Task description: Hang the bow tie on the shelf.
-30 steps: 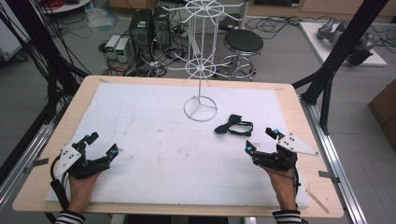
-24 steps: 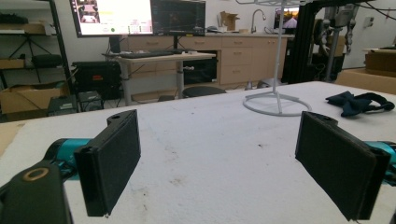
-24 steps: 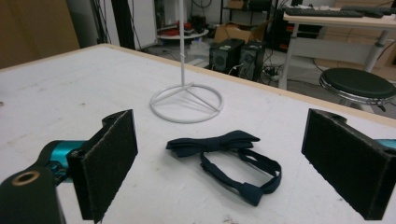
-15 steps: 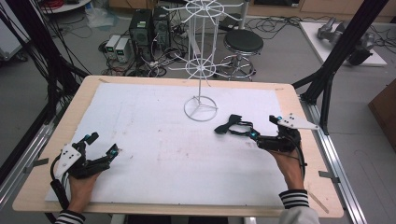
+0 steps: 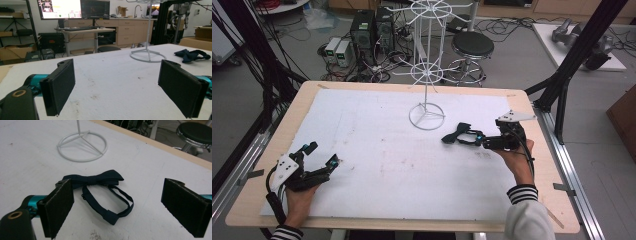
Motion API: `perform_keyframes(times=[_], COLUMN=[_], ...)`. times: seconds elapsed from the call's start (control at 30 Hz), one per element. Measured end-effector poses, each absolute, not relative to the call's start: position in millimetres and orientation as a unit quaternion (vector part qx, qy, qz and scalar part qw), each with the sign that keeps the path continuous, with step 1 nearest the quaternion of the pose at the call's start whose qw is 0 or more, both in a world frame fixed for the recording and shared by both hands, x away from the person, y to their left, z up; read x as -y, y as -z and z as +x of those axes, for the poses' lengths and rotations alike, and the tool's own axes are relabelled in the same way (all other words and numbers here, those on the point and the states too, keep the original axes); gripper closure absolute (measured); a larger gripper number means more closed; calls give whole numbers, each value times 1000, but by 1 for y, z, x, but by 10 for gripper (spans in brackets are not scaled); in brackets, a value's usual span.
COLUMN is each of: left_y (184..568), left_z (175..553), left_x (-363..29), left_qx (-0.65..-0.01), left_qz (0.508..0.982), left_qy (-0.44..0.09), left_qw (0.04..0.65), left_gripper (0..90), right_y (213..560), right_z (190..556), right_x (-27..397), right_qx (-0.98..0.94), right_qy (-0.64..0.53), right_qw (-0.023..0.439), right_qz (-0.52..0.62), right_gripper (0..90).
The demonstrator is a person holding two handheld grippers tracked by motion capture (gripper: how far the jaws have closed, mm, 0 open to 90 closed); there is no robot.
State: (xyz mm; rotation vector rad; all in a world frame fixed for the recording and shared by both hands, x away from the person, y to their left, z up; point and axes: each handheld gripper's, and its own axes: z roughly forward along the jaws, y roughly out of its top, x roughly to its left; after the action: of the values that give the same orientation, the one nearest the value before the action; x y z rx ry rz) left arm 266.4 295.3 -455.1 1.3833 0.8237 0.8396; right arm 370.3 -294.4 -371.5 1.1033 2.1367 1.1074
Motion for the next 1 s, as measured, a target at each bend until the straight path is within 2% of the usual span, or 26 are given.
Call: perform_keyframes(times=[0.07, 0.13, 0.7, 1.0], left_y=[455, 455, 455, 455], left_z=[266, 266, 266, 266], left_x=[-295, -295, -295, -296], left_qx=[-358, -358, -357, -357], left_qz=[601, 600, 600, 600], left_qy=[-364, -364, -365, -365], left_qw=[615, 616, 616, 616], left_gripper=[145, 145, 145, 145], right_y=[371, 371, 388, 389], right_z=[373, 381, 406, 423], right_x=[294, 293, 294, 285], right_qx=[-783, -793, -813, -841], right_qy=[-403, -388, -344, -287], right_qw=[242, 231, 203, 187], right_qz=[407, 408, 422, 418], right_gripper=[101, 155, 167, 232])
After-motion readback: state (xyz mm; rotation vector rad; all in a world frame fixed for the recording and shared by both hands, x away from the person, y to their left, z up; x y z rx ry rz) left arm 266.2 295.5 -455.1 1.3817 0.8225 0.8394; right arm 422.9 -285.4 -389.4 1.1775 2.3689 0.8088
